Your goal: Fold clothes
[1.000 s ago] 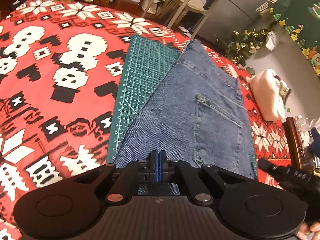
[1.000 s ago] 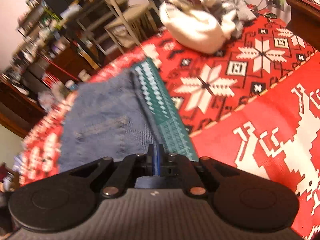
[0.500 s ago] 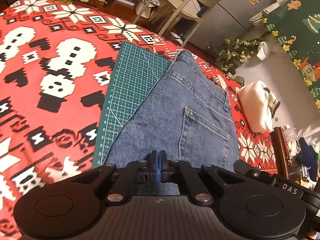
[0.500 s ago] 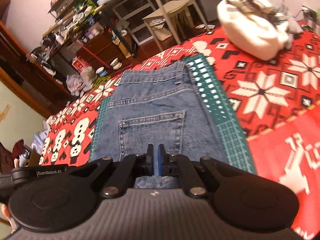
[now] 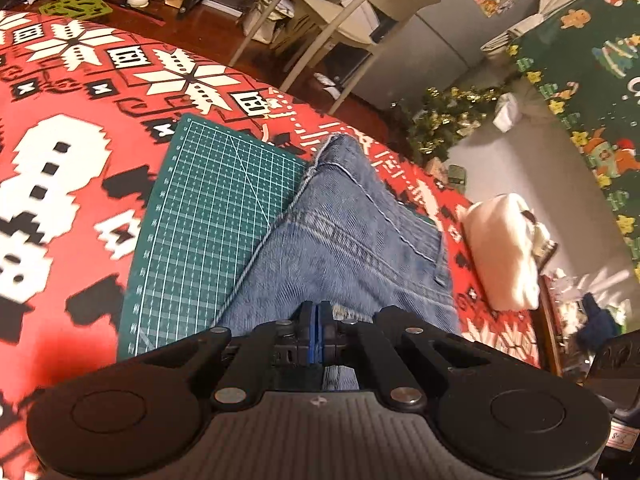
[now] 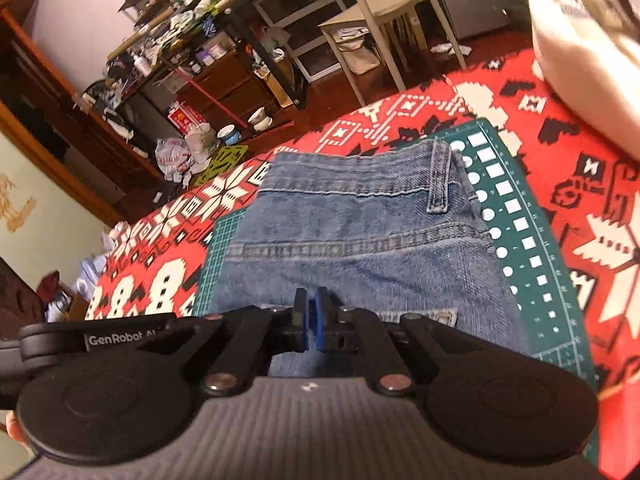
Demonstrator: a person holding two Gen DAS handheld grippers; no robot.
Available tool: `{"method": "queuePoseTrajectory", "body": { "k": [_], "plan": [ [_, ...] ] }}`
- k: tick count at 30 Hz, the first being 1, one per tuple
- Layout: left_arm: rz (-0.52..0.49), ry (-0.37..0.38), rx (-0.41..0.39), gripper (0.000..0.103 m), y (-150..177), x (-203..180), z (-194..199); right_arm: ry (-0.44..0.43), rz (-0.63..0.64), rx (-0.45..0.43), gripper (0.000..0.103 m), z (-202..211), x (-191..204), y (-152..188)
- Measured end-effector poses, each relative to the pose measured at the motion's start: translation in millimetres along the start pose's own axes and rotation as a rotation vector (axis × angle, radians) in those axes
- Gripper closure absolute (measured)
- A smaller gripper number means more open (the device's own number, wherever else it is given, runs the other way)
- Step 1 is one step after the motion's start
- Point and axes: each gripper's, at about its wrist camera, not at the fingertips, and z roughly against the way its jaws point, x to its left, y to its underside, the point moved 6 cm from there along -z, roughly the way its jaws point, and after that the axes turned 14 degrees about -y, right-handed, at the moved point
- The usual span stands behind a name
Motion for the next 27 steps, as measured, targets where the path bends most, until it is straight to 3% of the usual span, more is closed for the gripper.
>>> {"method": "queuePoseTrajectory", "body": {
  "k": [4, 12, 16, 21, 24, 27],
  "plan": [
    [0.026, 0.007, 0.007, 0.103, -4.9, 0.5, -5.7, 0.002, -0.042, -0.013, 0.103, -10.2, -15.4, -8.1],
    [0.029, 0.011, 0.023, 0.102, -4.6, 3.5, -5.3, 0.133, -0.109, -0.064, 0.103, 11.3, -48.4, -20.0],
    [0.010, -0.001, 0.039, 0.101, -3.7, 2.7, -3.2, 0.098, -0.199, -0.097, 0.103, 28.2, -69.9, -22.1],
    [0.014, 0.008, 0.044, 0.101, -1.8, 2.9, 2.2, 0.167, -0.148, -0.126, 0.103, 41.3, -70.9, -25.7],
    [0.010, 0.015, 0.039, 0.101, -0.2, 1.6, 7.9, 0.152, -0.181, -0.134, 0.103, 49.3, -76.4, -24.6],
    [-0.002, 0.019, 0.033, 0.099, 4.4, -1.0, 15.9, 0.209, -0.178, -0.136, 0.100, 55.5, -79.1, -24.3]
  ]
}}
